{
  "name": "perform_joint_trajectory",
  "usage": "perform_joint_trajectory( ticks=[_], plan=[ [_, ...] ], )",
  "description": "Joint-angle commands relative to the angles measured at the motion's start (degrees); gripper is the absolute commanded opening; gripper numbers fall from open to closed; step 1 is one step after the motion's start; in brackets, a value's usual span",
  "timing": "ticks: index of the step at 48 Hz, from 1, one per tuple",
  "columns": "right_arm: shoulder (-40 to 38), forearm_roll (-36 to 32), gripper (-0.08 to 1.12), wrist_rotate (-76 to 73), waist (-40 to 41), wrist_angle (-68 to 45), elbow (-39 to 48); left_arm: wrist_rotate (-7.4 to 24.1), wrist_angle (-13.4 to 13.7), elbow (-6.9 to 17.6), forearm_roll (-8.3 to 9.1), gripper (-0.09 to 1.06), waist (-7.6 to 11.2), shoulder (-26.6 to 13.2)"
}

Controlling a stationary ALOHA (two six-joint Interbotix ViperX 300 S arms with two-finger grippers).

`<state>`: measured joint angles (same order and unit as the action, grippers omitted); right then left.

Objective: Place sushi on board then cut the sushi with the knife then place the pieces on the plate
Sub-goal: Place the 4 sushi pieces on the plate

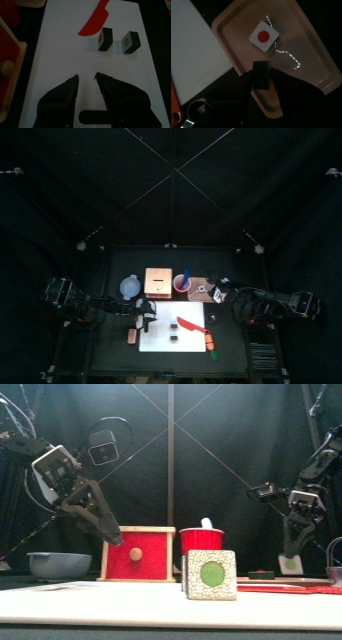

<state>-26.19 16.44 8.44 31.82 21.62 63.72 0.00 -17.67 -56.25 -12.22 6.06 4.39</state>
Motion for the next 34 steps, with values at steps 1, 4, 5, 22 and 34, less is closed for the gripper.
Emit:
perform_joint_trajectory(
  ticks=[1, 4, 5, 22, 34],
  plan=[
    [0.0, 0.0, 0.84, 0.1, 0.1, -1.1, 0.2, 0.0, -0.2, 1.1, -0.53, 0.75, -0.18, 0.4],
    [-0.1, 0.1, 0.87, 0.1, 0.0, -1.2, 0.2, 0.0, -0.2, 1.1, -0.53, 0.75, -0.18, 0.3],
    [-0.3, 0.2, 0.88, 0.1, 0.0, -1.2, 0.0, 0.0, -0.2, 1.1, -0.53, 0.75, -0.18, 0.3],
    [-0.8, 5.2, 0.88, 0.1, -16.3, -2.8, -6.9, 0.0, -0.3, 1.3, -0.7, 0.75, -0.44, 0.4],
    [6.1, 7.6, 0.88, 0.1, -28.5, -10.4, -13.3, 0.0, -0.2, 1.3, -0.7, 0.75, -0.62, 0.3]
  ],
)
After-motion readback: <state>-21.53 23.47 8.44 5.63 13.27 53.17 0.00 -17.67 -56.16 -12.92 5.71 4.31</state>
